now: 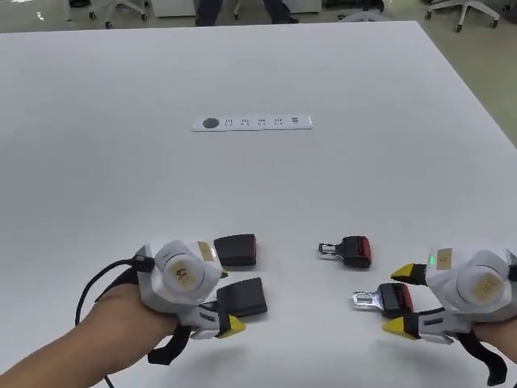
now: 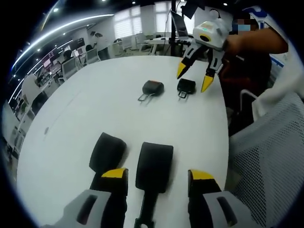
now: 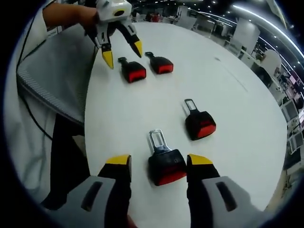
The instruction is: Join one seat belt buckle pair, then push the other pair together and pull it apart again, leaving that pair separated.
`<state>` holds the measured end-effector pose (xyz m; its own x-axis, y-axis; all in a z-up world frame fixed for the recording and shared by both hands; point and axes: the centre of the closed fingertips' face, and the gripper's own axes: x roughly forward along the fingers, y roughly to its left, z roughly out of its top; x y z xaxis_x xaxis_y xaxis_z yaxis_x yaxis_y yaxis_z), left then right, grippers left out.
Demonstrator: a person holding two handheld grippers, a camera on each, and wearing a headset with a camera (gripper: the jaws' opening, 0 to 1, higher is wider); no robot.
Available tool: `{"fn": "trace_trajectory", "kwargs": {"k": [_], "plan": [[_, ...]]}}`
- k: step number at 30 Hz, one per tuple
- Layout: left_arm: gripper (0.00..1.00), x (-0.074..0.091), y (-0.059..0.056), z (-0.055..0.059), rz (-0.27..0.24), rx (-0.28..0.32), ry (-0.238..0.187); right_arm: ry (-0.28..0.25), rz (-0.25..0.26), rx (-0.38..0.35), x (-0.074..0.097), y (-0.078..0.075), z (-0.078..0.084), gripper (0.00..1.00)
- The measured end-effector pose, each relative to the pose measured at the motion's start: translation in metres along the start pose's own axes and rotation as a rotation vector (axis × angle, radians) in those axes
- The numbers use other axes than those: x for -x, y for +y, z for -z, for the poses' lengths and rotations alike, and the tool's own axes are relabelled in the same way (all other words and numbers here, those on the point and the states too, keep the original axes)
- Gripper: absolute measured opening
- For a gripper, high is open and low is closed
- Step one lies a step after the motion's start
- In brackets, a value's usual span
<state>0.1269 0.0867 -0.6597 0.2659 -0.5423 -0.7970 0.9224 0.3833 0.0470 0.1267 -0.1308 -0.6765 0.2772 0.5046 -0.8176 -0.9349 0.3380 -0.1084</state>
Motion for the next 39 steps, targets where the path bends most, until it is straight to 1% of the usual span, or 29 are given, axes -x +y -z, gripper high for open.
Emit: {"fn": "trace_trajectory", "kwargs": {"k": [3,4,6,8,10,11,13,15,16,17,18,20,21,23,25,26,27,28,30,33,39], "plan": [[0.51,-0.006,0.001,0.002,0.022,0.006,0.022,0.022,-0.01,0.008,-0.002,-0.002,0.004,0.45],[0.51,-0.008,0.002,0.003,0.023,-0.001,0.025,0.029,-0.027,0.007,-0.004,0.0,0.006,0.44],[0.5,-0.011,0.004,0.005,0.028,-0.01,0.031,0.038,-0.024,0.022,-0.006,-0.002,0.007,0.45],[0.48,-0.015,0.005,0.009,0.043,-0.014,0.045,0.043,-0.031,0.021,-0.008,-0.002,0.009,0.45],[0.44,-0.018,0.003,0.01,0.058,-0.027,0.05,0.049,-0.033,0.025,-0.008,-0.003,0.01,0.45],[0.42,-0.02,0.002,0.01,0.07,-0.038,0.046,0.05,-0.036,0.022,-0.01,-0.004,0.012,0.44],[0.41,-0.023,0.0,0.011,0.082,-0.047,0.055,0.052,-0.038,0.021,-0.01,-0.003,0.013,0.44],[0.41,-0.026,0.0,0.015,0.091,-0.097,0.074,0.061,-0.045,0.024,-0.011,-0.004,0.016,0.43],[0.41,-0.024,-0.001,0.015,0.096,-0.122,0.087,0.065,-0.052,0.027,-0.011,-0.005,0.018,0.43],[0.4,-0.025,-0.001,0.016,0.099,-0.132,0.092,0.05,-0.059,0.013,-0.011,-0.004,0.015,0.42],[0.4,-0.026,-0.001,0.017,0.103,-0.143,0.094,0.054,-0.065,0.006,-0.01,-0.005,0.016,0.41],[0.4,-0.024,0.0,0.014,0.121,-0.126,0.081,0.06,-0.072,0.012,-0.009,-0.004,0.017,0.35],[0.39,-0.024,-0.001,0.014,0.124,-0.125,0.078,0.056,-0.084,0.016,-0.01,-0.005,0.016,0.35],[0.39,-0.025,-0.003,0.012,0.146,-0.17,0.072,0.068,-0.093,0.007,-0.01,-0.006,0.017,0.35],[0.37,-0.025,-0.005,0.013,0.161,-0.187,0.081,0.074,-0.106,0.004,-0.011,-0.008,0.019,0.35],[0.36,-0.026,-0.007,0.013,0.177,-0.207,0.086,0.076,-0.114,0.001,-0.011,-0.008,0.02,0.35],[0.36,-0.026,-0.006,0.012,0.17,-0.209,0.088,0.077,-0.119,-0.004,-0.013,-0.008,0.021,0.35],[0.36,-0.027,-0.005,0.014,0.17,-0.192,0.098,0.077,-0.125,-0.002,-0.013,-0.008,0.022,0.35],[0.36,-0.027,-0.005,0.014,0.175,-0.19,0.106,0.083,-0.148,0.031,-0.013,-0.006,0.021,0.35],[0.35,-0.029,-0.004,0.015,0.183,-0.195,0.115,0.087,-0.161,0.048,-0.013,-0.005,0.02,0.35],[0.35,-0.029,-0.006,0.015,0.184,-0.187,0.115,0.084,-0.167,0.063,-0.013,-0.004,0.019,0.35]]}}
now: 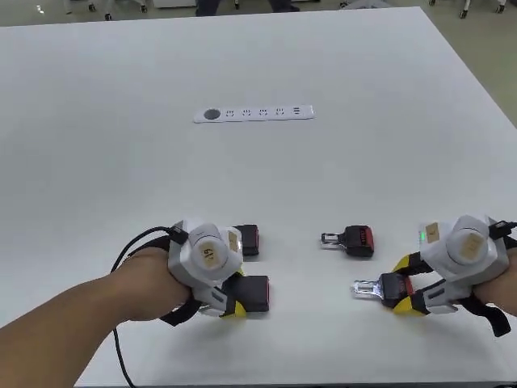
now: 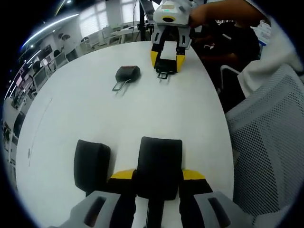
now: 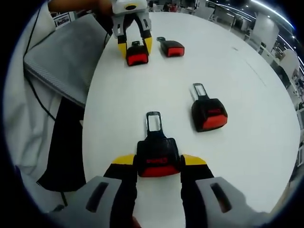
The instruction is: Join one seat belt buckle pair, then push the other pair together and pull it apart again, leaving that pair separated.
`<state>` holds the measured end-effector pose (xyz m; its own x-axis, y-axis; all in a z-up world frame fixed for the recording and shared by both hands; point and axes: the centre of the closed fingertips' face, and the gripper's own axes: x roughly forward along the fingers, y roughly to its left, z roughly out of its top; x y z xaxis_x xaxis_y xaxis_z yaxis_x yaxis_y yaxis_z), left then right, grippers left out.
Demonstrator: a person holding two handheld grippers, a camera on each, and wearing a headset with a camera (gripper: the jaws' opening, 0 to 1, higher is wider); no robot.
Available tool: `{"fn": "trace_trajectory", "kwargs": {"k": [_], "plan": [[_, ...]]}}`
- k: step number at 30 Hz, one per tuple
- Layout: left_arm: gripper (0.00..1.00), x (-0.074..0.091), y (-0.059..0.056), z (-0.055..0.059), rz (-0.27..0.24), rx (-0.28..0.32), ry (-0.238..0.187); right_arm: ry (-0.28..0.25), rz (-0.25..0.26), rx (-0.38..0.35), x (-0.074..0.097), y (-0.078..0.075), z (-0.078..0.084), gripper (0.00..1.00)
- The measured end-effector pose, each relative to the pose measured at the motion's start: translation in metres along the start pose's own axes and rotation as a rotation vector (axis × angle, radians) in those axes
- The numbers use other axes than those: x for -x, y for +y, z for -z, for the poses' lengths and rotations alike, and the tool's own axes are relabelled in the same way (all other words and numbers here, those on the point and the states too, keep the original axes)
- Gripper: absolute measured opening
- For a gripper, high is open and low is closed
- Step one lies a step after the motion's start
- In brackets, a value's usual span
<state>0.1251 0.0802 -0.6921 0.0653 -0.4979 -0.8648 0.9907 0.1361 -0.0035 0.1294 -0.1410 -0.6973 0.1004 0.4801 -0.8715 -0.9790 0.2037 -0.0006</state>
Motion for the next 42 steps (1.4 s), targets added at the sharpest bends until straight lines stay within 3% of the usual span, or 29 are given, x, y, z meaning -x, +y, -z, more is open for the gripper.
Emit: {"fn": "trace_trajectory", "kwargs": {"k": [8,18,31,34,42], "plan": [[0.35,-0.001,0.0,0.001,-0.008,0.014,-0.007,0.019,0.017,-0.015,-0.005,0.007,-0.01,0.35],[0.35,-0.001,-0.002,0.0,-0.009,0.023,-0.015,-0.074,0.039,-0.037,-0.025,0.016,-0.047,0.35],[0.35,0.0,-0.002,0.0,-0.004,0.013,-0.015,-0.164,0.013,-0.026,-0.05,0.029,-0.094,0.35],[0.35,0.0,-0.002,0.0,-0.002,0.012,-0.017,-0.169,0.004,-0.027,-0.056,0.025,-0.101,0.35],[0.34,0.0,-0.001,0.001,-0.004,0.014,-0.014,-0.15,-0.025,0.024,-0.068,0.032,-0.12,0.34]]}}
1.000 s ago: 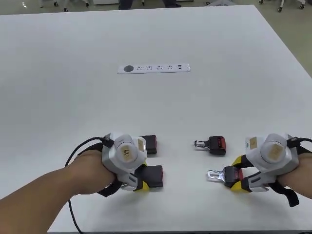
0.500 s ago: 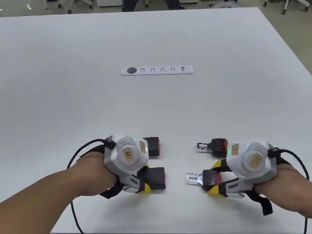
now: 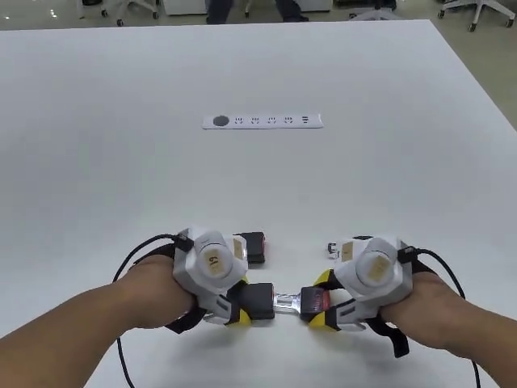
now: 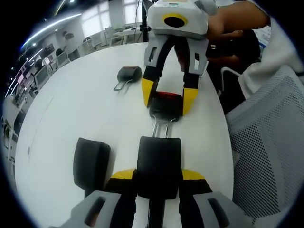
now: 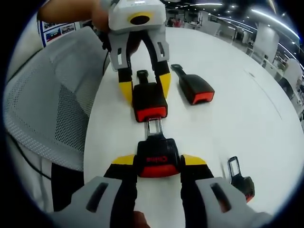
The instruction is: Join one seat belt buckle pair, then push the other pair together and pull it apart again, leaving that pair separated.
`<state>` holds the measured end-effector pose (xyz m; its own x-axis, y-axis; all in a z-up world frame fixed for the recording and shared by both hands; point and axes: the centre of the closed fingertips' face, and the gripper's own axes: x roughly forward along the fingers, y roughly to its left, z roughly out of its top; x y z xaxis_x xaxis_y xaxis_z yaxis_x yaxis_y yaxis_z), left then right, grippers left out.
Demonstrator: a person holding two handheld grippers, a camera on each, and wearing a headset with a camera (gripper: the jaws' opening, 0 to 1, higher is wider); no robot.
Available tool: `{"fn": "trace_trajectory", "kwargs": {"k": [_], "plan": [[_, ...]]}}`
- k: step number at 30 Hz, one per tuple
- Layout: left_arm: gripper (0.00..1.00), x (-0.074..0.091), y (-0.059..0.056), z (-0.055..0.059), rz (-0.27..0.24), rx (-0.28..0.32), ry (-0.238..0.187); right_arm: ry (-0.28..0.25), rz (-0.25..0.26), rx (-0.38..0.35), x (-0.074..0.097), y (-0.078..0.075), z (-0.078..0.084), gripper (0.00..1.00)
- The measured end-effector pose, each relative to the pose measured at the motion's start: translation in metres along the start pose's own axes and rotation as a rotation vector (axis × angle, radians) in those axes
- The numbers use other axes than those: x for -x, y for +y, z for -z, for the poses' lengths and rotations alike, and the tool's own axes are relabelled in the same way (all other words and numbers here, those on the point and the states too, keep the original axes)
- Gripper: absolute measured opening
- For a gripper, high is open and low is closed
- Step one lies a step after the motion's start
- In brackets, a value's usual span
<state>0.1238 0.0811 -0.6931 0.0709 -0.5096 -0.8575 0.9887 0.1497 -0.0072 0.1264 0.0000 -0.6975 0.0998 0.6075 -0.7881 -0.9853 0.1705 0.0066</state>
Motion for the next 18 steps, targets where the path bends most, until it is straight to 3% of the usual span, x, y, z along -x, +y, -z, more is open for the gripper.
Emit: {"fn": "trace_trajectory", "kwargs": {"k": [12,18], "plan": [[0.34,-0.0018,0.0018,0.0006,0.005,-0.01,0.01,0.046,0.015,0.059,-0.0011,0.0006,-0.0037,0.34],[0.34,-0.0009,0.0002,0.0007,0.013,-0.026,0.007,0.012,0.005,0.046,-0.0055,0.0019,-0.009,0.34]]}}
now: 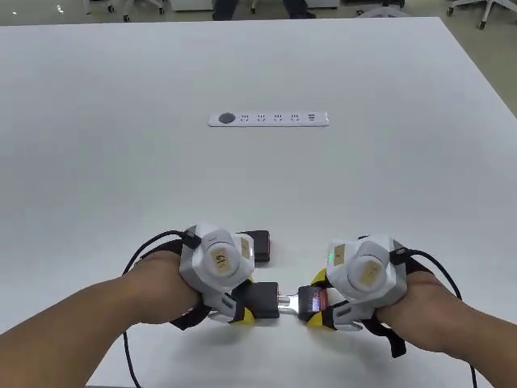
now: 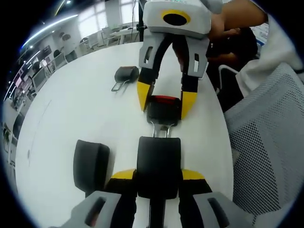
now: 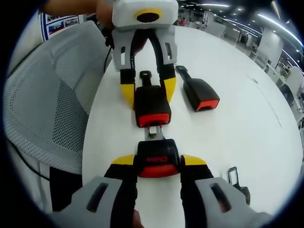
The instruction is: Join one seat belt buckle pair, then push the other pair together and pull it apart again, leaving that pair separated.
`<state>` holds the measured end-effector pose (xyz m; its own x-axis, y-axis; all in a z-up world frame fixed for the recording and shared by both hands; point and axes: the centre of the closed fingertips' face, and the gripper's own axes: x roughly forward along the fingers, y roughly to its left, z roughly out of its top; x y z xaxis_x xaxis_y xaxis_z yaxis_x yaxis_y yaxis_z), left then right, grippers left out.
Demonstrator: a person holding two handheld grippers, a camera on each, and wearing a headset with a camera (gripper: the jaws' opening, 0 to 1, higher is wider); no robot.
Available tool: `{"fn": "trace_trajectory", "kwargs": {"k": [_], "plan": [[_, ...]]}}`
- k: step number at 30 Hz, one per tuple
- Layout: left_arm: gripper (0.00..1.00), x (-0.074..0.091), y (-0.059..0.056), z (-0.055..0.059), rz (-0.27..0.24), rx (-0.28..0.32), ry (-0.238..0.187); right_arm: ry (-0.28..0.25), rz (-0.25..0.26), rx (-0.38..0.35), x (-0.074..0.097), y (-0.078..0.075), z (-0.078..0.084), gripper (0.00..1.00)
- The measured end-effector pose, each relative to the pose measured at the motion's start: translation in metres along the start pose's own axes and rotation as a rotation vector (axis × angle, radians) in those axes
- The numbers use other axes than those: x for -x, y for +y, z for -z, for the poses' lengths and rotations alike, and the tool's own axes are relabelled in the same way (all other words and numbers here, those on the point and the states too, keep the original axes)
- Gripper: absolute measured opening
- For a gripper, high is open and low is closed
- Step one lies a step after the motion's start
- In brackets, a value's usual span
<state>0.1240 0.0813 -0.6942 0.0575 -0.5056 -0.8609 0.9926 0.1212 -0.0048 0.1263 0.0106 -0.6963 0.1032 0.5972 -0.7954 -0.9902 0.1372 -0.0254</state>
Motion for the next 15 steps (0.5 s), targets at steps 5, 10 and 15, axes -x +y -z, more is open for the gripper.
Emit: {"fn": "trace_trajectory", "kwargs": {"k": [5,10,15], "plan": [[0.34,0.001,0.0001,0.0001,0.004,-0.006,-0.018,-0.048,-0.009,-0.03,-0.0011,0.0017,-0.0023,0.34],[0.33,0.0003,-0.0003,-0.0005,0.008,-0.022,-0.019,-0.058,-0.013,-0.031,-0.0022,0.0026,-0.0058,0.33],[0.33,0.0005,-0.0018,-0.0005,0.016,-0.039,-0.036,-0.046,-0.017,-0.024,-0.0057,0.0048,-0.0102,0.32]]}}
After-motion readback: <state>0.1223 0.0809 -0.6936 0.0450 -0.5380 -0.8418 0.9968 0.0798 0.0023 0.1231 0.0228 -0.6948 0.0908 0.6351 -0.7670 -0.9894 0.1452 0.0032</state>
